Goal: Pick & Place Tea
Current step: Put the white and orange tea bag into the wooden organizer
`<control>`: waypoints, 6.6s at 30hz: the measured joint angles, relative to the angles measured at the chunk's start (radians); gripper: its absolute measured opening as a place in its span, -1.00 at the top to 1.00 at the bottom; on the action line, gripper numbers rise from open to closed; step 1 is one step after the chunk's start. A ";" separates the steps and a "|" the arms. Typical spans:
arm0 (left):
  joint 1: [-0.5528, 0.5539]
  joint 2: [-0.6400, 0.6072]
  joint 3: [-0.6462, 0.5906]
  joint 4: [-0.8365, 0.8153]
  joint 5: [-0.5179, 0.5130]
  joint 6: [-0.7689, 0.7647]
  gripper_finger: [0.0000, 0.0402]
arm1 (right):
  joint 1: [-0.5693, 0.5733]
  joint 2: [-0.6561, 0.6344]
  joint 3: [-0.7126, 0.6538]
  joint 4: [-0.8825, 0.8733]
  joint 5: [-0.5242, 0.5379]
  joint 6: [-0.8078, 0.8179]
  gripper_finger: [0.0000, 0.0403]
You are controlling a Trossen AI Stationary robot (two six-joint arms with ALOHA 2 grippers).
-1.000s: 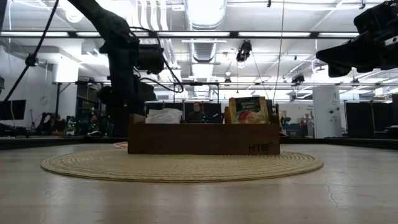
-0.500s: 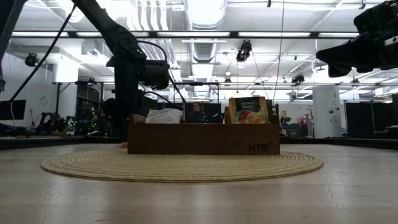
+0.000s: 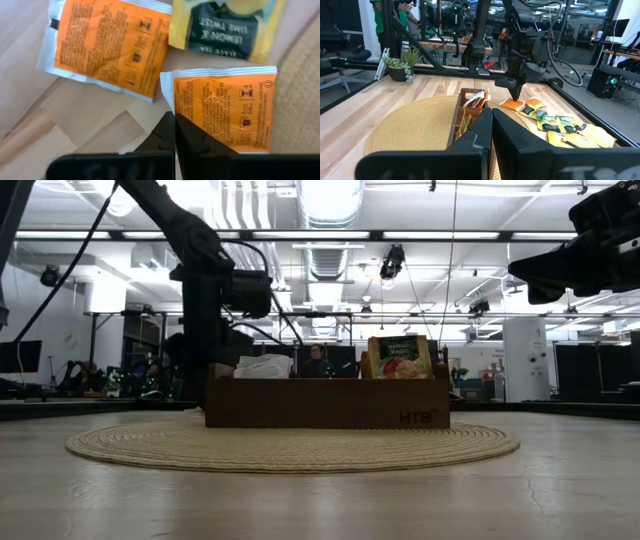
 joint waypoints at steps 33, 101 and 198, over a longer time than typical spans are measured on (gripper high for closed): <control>-0.588 -0.126 0.449 -0.236 -0.417 0.253 1.00 | 0.000 0.001 0.000 0.000 0.000 0.000 0.96; -0.745 0.200 0.530 -0.411 -0.450 0.306 0.63 | 0.000 0.000 0.000 0.000 0.000 0.000 0.96; 0.196 -0.065 -0.034 0.176 -0.028 0.085 0.99 | 0.000 0.000 0.000 0.000 0.000 0.000 0.96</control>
